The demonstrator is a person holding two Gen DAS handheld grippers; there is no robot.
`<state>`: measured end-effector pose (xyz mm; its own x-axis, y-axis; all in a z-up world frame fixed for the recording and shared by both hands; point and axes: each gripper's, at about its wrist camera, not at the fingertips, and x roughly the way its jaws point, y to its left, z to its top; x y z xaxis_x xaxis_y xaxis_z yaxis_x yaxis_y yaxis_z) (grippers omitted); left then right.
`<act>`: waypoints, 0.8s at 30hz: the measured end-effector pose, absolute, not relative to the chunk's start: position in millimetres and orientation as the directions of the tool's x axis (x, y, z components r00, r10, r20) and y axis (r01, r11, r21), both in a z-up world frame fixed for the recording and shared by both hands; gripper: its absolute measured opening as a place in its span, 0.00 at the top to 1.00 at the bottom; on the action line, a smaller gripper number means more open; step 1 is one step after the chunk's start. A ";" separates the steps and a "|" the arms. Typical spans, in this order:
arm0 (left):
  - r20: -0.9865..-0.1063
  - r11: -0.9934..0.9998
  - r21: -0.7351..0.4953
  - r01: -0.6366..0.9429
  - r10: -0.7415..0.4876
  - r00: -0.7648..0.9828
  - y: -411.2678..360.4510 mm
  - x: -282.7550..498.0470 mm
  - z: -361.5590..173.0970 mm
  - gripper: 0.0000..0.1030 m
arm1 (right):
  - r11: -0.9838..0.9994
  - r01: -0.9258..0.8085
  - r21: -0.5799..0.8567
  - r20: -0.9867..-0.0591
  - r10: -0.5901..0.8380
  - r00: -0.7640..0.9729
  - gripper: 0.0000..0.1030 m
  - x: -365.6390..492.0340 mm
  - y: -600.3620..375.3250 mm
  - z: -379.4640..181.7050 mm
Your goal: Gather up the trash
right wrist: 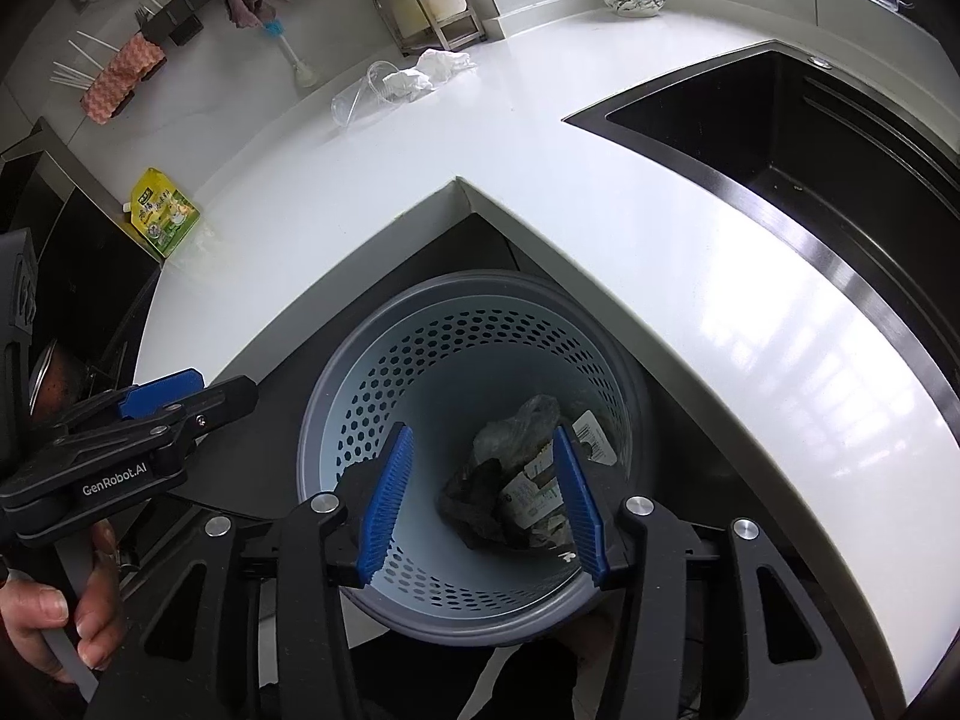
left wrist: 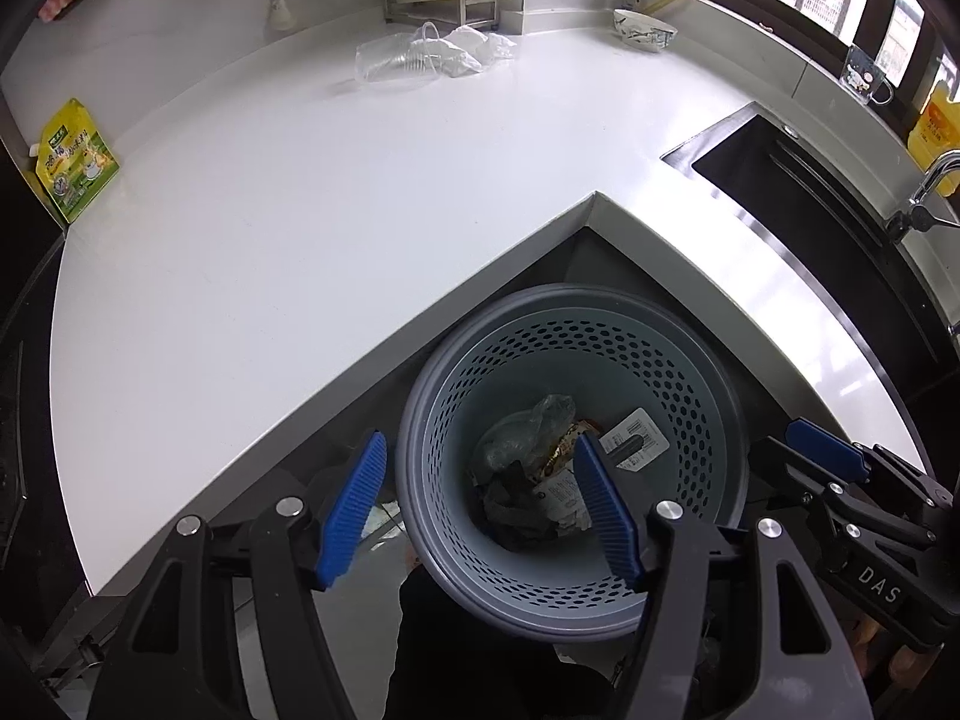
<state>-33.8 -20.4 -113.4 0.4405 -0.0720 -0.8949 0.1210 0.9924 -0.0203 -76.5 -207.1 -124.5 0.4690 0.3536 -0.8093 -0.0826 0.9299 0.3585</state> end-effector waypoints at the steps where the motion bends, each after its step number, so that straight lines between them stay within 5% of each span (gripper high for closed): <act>1: -0.893 0.993 -0.021 0.119 -0.072 0.443 -19.9 -33.9 -111.1 0.38 | 0.930 -0.084 0.358 -0.807 0.354 0.472 0.53 -76.9 -207.5 -122.6; 24: -0.813 0.996 -0.043 0.076 -0.079 0.576 1.9 -26.0 -50.1 0.31 | 0.925 -0.125 0.359 -0.749 0.365 0.553 0.47 -55.3 -200.3 -73.9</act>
